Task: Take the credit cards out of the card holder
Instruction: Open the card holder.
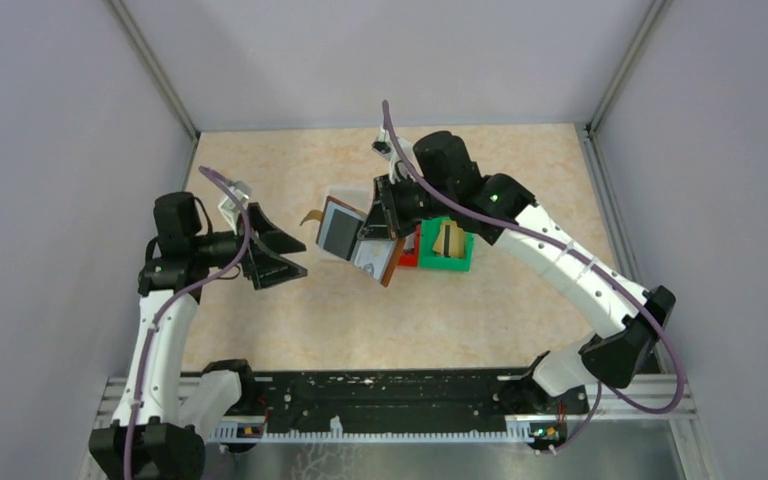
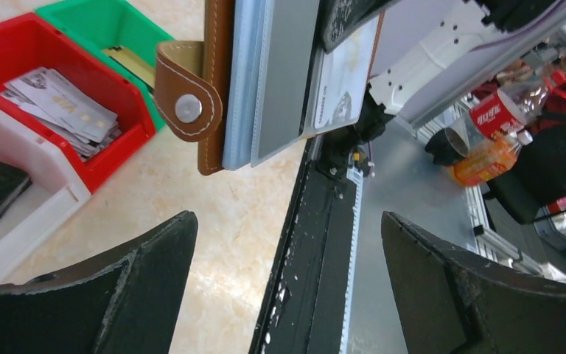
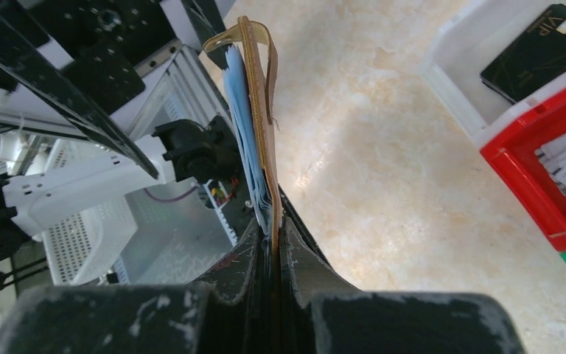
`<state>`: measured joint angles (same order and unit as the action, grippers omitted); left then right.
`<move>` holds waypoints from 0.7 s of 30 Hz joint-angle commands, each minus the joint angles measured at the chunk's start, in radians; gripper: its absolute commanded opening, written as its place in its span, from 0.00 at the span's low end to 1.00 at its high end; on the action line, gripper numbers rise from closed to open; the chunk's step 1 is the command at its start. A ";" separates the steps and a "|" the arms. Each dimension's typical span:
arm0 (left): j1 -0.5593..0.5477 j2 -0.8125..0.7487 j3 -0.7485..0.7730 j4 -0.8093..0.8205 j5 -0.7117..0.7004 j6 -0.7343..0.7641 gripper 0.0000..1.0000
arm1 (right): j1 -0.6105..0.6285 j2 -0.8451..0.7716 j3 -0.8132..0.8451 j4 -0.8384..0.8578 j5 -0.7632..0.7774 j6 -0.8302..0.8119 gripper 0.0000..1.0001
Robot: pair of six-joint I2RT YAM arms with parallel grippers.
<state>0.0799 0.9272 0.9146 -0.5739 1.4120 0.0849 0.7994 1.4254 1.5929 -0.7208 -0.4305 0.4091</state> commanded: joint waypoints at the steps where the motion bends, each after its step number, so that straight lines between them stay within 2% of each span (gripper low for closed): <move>1: -0.060 -0.051 -0.116 0.406 -0.033 -0.334 0.99 | -0.007 0.009 0.024 0.138 -0.110 0.049 0.00; 3: -0.090 -0.060 -0.155 0.489 -0.081 -0.409 0.99 | -0.007 0.013 0.020 0.167 -0.140 0.065 0.00; 6: -0.123 -0.060 -0.175 0.522 -0.129 -0.450 0.99 | -0.007 0.012 0.018 0.191 -0.165 0.081 0.00; 14: -0.123 -0.063 -0.190 0.757 -0.085 -0.734 0.98 | -0.008 0.013 -0.019 0.263 -0.216 0.119 0.00; 18: -0.123 -0.060 -0.179 0.880 -0.084 -0.841 0.90 | -0.007 0.010 -0.035 0.275 -0.227 0.127 0.00; 21: -0.123 -0.056 -0.148 0.872 -0.095 -0.859 0.84 | -0.007 0.004 -0.048 0.288 -0.238 0.133 0.00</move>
<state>-0.0395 0.8768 0.7250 0.1936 1.3117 -0.6724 0.7971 1.4502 1.5482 -0.5240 -0.6270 0.5205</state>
